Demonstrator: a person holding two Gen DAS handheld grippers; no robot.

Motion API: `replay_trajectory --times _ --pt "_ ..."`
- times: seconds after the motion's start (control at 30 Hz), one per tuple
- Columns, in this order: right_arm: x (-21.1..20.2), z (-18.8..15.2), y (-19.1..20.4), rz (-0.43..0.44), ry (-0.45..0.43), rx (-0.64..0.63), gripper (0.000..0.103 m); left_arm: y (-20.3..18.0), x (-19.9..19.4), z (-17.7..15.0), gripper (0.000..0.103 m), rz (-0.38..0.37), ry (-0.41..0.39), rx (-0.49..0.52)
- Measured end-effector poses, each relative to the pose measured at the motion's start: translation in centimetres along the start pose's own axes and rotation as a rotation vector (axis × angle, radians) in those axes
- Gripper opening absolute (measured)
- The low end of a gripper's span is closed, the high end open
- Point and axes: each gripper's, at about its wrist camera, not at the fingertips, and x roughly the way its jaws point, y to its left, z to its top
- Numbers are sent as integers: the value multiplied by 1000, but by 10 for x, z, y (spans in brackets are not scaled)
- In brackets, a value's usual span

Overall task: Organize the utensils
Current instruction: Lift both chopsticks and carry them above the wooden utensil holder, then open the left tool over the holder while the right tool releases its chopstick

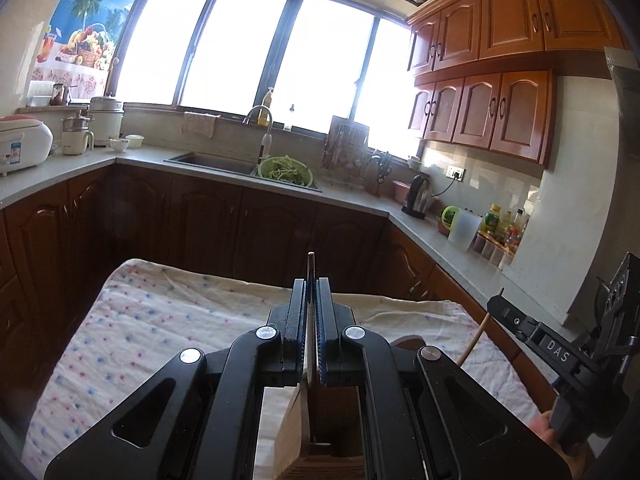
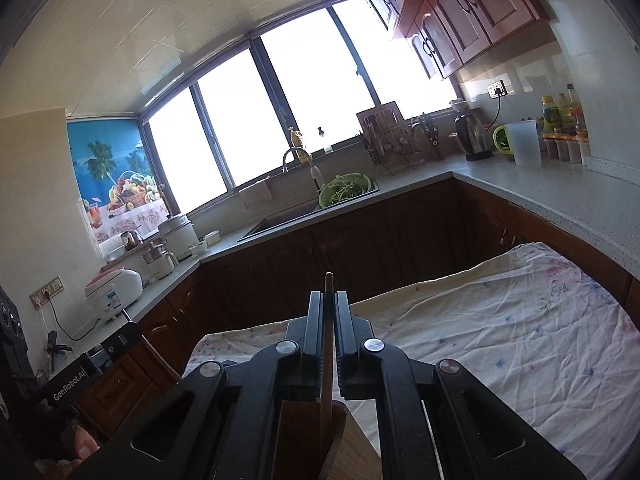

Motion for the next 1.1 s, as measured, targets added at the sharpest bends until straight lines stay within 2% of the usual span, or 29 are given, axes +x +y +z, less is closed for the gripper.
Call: replay_trajectory --times 0.1,0.47,0.5,0.57,0.6,0.63,0.67,0.7,0.73,0.77,0.8,0.83,0.9,0.93,1.1 --pt "-2 0 -5 -7 0 12 5 -4 -2 -4 4 2 -12 13" --pt "3 3 -5 -8 38 14 6 -4 1 4 4 18 25 24" --pt "3 3 -5 -9 43 13 10 -3 2 4 4 22 35 21" --pt "2 4 -6 -9 51 15 12 -2 1 5 5 26 45 14" --pt "1 3 -7 -8 55 16 18 -1 -1 5 7 30 46 13" --pt "-1 4 -7 -3 56 20 34 0 -2 5 11 33 48 11" --pt "-4 4 -9 7 54 27 45 1 -4 5 16 33 51 6" --pt "-8 5 -9 18 48 35 62 1 -7 5 29 35 52 2" --pt "-12 5 -10 22 43 41 69 2 -10 4 38 38 47 0" --pt "-16 6 -11 27 39 45 70 2 -15 4 42 43 43 2" --pt "-20 7 -11 29 39 48 73 2 -19 4 52 52 44 3" --pt "-25 8 -12 34 40 50 82 3 -24 3 65 61 46 2" --pt "-36 8 -15 43 39 62 97 6 -36 2 79 80 39 -7" --pt "-42 7 -16 48 34 66 100 7 -42 0 83 85 41 -9" --pt "-75 -1 -21 52 48 64 102 8 -70 -13 90 97 88 -2"
